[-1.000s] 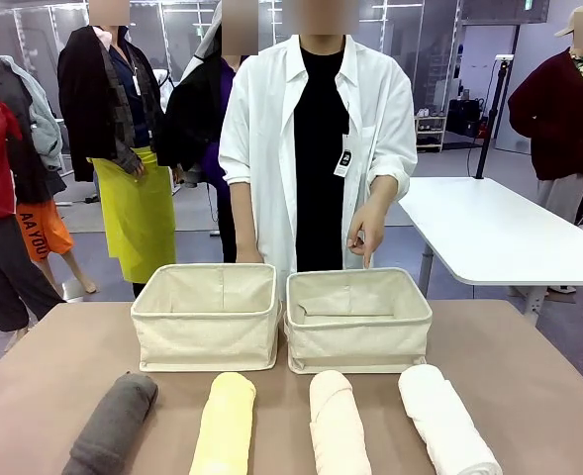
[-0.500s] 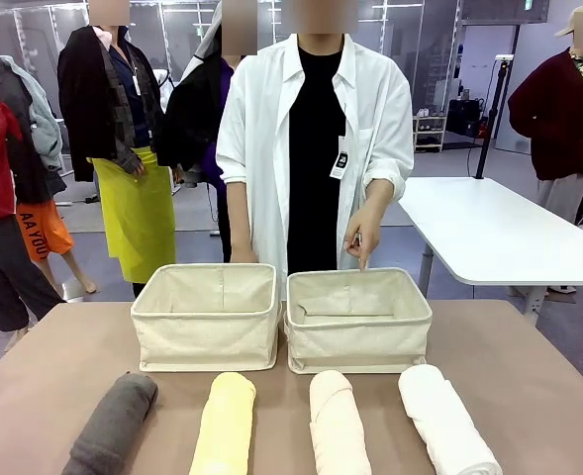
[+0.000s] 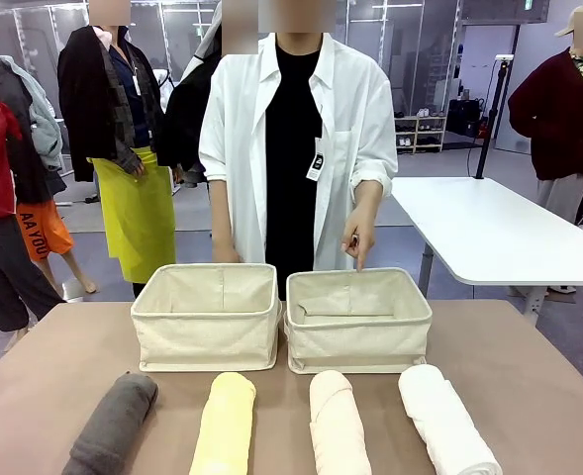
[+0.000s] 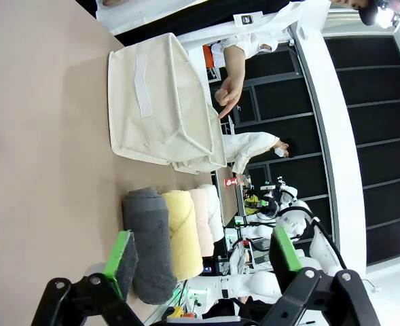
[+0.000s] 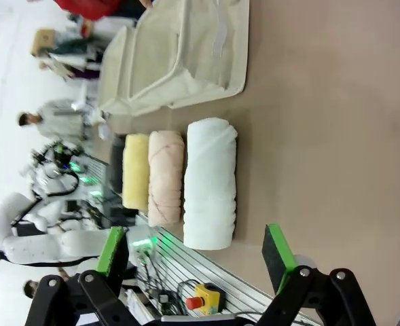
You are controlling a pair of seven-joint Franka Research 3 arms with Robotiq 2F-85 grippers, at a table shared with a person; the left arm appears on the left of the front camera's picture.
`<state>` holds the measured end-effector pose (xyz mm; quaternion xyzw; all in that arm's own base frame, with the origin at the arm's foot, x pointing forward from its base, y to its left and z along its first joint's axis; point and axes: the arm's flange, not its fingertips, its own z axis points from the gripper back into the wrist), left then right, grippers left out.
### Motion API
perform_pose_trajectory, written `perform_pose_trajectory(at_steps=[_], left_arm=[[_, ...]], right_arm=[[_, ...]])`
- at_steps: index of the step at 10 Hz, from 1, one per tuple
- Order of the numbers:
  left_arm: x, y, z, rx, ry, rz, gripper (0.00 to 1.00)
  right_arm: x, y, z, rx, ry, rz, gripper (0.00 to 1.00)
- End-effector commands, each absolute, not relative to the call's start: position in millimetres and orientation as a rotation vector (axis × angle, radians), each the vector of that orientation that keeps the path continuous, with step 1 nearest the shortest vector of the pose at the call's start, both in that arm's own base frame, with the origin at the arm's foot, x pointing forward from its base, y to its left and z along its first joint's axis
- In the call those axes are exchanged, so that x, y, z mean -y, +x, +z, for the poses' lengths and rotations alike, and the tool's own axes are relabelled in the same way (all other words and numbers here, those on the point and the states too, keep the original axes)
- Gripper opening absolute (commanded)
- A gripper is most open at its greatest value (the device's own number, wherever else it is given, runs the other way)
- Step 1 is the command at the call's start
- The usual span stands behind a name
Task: Divide the towels into two baskets.
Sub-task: Pick up one hotel-folded towel and place it in the Fabric basket indicated by the person.
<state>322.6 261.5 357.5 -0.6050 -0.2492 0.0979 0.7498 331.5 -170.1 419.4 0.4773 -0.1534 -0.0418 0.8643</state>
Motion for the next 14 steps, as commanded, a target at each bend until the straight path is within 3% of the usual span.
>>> perform_pose_trajectory(at_steps=[1,7,14], left_arm=[[-263,320,359,0.551,-1.328,0.213,1.00],[-263,320,359,0.551,-1.328,0.213,1.00],[-263,320,359,0.551,-1.328,0.213,1.00]], right_arm=[[113,354,441,0.222,0.822,-0.005,1.00],[-26,381,426,0.151,0.440,0.147,1.00],[-106,367,369,0.139,0.280,0.078,1.00]])
